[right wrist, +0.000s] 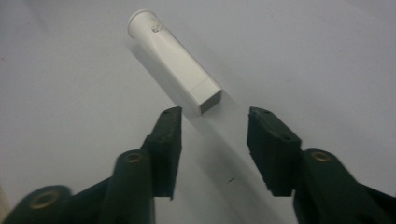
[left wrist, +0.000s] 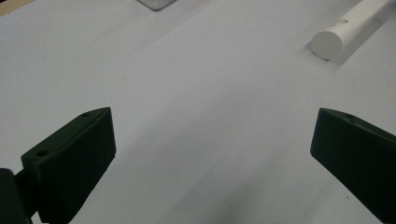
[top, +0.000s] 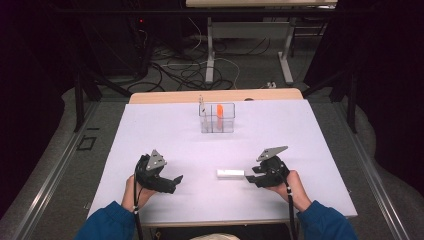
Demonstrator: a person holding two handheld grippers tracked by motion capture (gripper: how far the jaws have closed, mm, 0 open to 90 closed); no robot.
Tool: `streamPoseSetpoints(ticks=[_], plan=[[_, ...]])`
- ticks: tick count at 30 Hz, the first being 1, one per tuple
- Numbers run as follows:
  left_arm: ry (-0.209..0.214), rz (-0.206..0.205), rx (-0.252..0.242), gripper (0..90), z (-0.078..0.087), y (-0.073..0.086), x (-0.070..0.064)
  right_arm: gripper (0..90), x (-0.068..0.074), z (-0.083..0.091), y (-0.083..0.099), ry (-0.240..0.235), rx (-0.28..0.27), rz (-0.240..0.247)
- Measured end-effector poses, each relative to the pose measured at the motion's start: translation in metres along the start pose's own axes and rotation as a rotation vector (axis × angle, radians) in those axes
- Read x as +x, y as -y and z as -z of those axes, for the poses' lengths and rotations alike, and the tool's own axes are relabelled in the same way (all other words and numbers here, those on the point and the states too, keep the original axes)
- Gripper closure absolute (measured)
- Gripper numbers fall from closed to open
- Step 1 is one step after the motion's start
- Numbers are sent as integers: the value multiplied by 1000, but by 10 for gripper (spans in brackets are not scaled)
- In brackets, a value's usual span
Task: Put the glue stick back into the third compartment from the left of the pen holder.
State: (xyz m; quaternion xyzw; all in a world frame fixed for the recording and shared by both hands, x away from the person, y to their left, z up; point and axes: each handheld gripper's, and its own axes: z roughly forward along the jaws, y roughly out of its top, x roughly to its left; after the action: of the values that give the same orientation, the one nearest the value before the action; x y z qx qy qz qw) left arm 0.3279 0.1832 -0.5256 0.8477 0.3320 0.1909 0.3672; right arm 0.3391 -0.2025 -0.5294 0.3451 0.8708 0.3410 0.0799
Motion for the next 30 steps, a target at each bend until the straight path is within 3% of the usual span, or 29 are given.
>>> streamPoseSetpoints(ticks=[4, 7, 20, 30], plan=[[0, 4, -1, 0, 0, 0, 0, 365, 0, 3, -3, -2, 36, 9], [1, 3, 0, 0, 0, 0, 0, 301, -1, 4, -4, 0, 32, 31], [-6, 11, -8, 0, -2, 0, -1, 146, -3, 2, -17, -39, 91, 76], [-6, 9, -5, 0, -2, 1, 1, 31, 3, -7, -37, -79, 127, 174]])
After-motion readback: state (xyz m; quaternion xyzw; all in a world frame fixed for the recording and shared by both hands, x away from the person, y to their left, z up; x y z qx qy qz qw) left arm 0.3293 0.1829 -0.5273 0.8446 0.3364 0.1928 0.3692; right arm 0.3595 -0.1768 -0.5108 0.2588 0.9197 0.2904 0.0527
